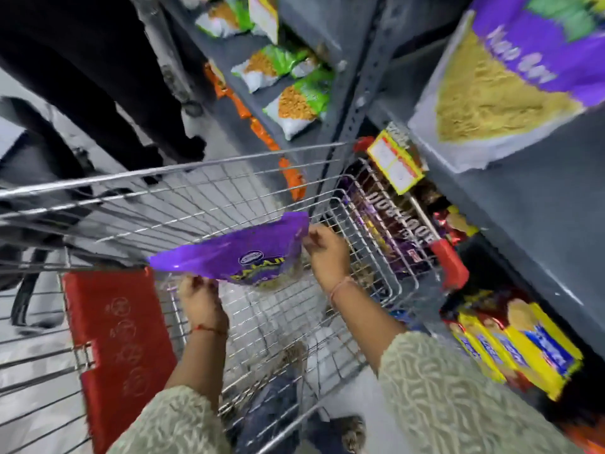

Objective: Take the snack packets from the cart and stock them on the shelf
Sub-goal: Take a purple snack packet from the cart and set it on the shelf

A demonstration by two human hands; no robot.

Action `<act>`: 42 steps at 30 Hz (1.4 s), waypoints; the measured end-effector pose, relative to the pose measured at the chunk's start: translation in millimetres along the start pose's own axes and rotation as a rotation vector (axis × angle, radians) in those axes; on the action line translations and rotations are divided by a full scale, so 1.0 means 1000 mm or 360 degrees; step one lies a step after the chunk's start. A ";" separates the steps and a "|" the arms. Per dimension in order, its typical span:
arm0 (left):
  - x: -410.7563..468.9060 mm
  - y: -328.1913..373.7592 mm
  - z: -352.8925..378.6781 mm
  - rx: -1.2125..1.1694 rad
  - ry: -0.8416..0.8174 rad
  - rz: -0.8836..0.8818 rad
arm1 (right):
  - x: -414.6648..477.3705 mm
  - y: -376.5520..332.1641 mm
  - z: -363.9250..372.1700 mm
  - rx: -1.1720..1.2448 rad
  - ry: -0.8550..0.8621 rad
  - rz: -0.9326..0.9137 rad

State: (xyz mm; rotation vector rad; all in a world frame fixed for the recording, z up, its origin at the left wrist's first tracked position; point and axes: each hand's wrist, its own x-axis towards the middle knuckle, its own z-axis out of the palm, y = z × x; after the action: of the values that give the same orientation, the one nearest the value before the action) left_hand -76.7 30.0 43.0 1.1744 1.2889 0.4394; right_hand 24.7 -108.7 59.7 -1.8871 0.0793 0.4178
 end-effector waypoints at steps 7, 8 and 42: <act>-0.110 0.087 0.066 -0.0540 -0.0581 0.0713 | -0.072 -0.055 -0.122 0.0698 0.0538 -0.0430; -0.130 0.094 0.080 -0.0548 -0.0657 0.0775 | -0.081 -0.062 -0.142 0.0788 0.0667 -0.0483; -0.357 0.117 0.361 -0.0052 -0.2029 0.0495 | -0.066 -0.045 -0.435 0.1262 0.1795 -0.0902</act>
State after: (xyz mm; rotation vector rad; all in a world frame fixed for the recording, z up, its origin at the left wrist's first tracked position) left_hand 178.6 -364.9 267.1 1.2631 -0.0022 -0.1136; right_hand 82.3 -504.7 248.9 -1.0667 0.3801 -0.9668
